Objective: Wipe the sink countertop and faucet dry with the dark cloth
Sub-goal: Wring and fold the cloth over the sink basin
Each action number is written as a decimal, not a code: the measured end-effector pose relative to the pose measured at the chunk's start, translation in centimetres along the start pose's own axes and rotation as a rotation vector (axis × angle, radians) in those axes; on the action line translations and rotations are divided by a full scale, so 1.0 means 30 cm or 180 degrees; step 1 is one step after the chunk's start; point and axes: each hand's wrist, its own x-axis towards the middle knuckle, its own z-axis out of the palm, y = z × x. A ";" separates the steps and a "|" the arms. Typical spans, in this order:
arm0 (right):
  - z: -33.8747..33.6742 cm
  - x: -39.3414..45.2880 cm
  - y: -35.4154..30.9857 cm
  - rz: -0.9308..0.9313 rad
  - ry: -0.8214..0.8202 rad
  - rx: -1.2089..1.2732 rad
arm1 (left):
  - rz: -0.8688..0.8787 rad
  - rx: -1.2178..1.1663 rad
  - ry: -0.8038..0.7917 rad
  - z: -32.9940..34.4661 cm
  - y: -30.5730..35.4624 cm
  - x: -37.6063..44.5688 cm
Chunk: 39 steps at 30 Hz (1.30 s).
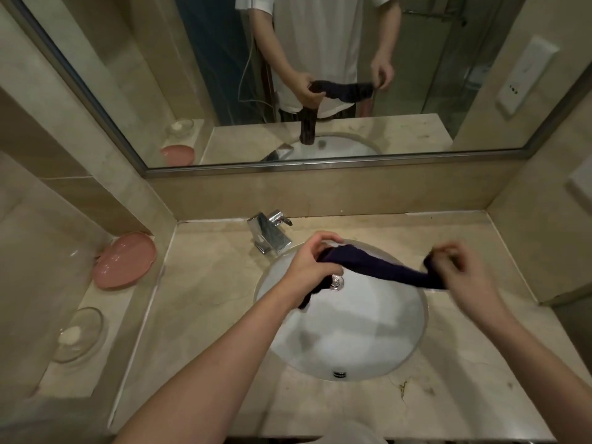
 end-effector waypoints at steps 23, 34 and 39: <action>0.155 0.011 -0.121 -0.0502 -0.1790 0.0370 | -0.0500 -0.0253 -0.1031 0.057 -0.025 -0.017; 0.146 -0.039 -0.159 0.0004 -0.2478 0.0747 | -0.0840 -0.0793 -0.1308 0.126 -0.032 -0.066; -0.042 0.033 -0.151 -0.1238 -0.2577 -0.0525 | -0.1012 -0.0836 -0.1601 0.060 -0.003 -0.058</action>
